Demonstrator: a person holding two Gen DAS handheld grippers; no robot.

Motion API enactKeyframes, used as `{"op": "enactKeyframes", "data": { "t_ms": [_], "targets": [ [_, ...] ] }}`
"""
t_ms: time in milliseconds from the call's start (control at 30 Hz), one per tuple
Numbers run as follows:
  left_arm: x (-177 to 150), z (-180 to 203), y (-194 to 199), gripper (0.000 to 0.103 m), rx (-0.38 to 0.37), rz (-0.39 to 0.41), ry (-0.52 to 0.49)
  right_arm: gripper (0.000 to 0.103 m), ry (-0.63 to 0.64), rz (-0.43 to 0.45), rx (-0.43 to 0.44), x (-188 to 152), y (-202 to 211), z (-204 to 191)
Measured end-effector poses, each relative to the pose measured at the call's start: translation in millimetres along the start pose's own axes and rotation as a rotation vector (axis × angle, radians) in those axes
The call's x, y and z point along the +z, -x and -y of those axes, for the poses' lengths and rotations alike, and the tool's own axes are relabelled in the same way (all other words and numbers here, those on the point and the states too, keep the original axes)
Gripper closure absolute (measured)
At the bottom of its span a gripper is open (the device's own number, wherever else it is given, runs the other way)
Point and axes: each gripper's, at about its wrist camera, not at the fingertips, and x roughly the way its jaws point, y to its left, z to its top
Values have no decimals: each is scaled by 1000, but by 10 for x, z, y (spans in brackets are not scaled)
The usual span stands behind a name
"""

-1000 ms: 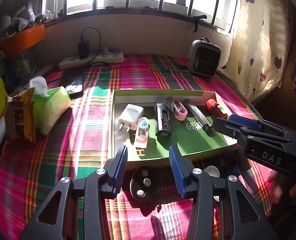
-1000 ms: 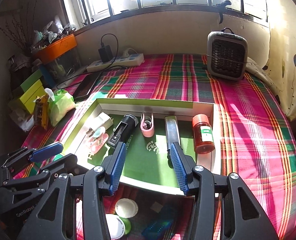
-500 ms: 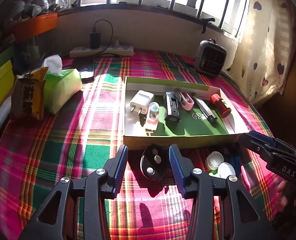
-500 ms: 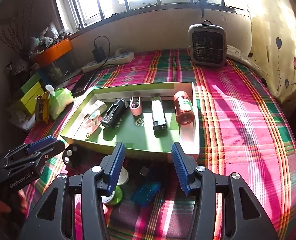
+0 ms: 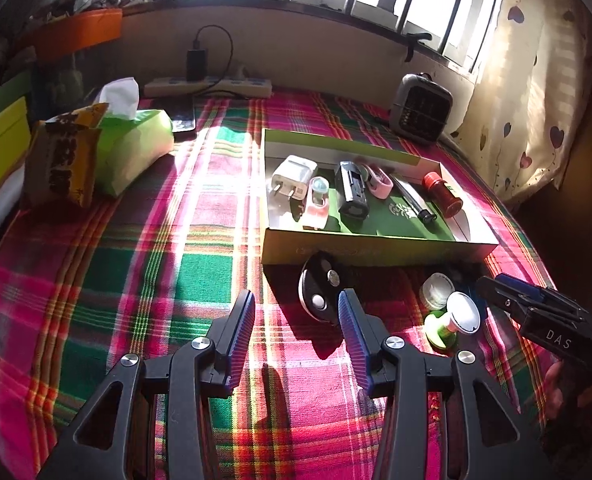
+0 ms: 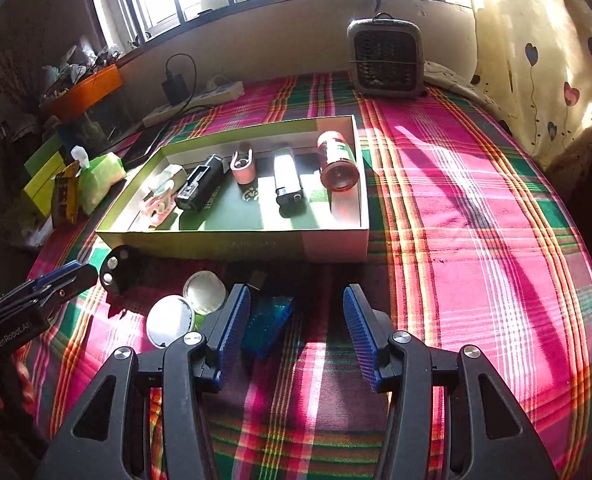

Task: Organize rigid objects
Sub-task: 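Close left tool on black round gadget while right tool grasps blue translucent case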

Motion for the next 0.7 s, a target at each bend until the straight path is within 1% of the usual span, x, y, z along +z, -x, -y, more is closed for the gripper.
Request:
{"op": "enactKeyframes", "data": {
  "t_ms": [133,200,300,433,700],
  "targets": [
    [-15,-55,-15,60,-8,-9,8,53,-2,-20,-15,-14,-63,-17],
    [-19,-74,-19,60,-14,-12,9,52,-6,-20,-8,-18,-81,-24],
    [-2,-48,-42,58,-28,-18,-4,50,-3,-26,-13,-13,-105,-40],
    [28,-3,-104,58,-44,-31,-17,50,5,-43,-2,-21,-143,-81],
    [91,36,-198,58,-44,-47,-30,50,33,-43,-49,-33,-172,-129]
  ]
}}
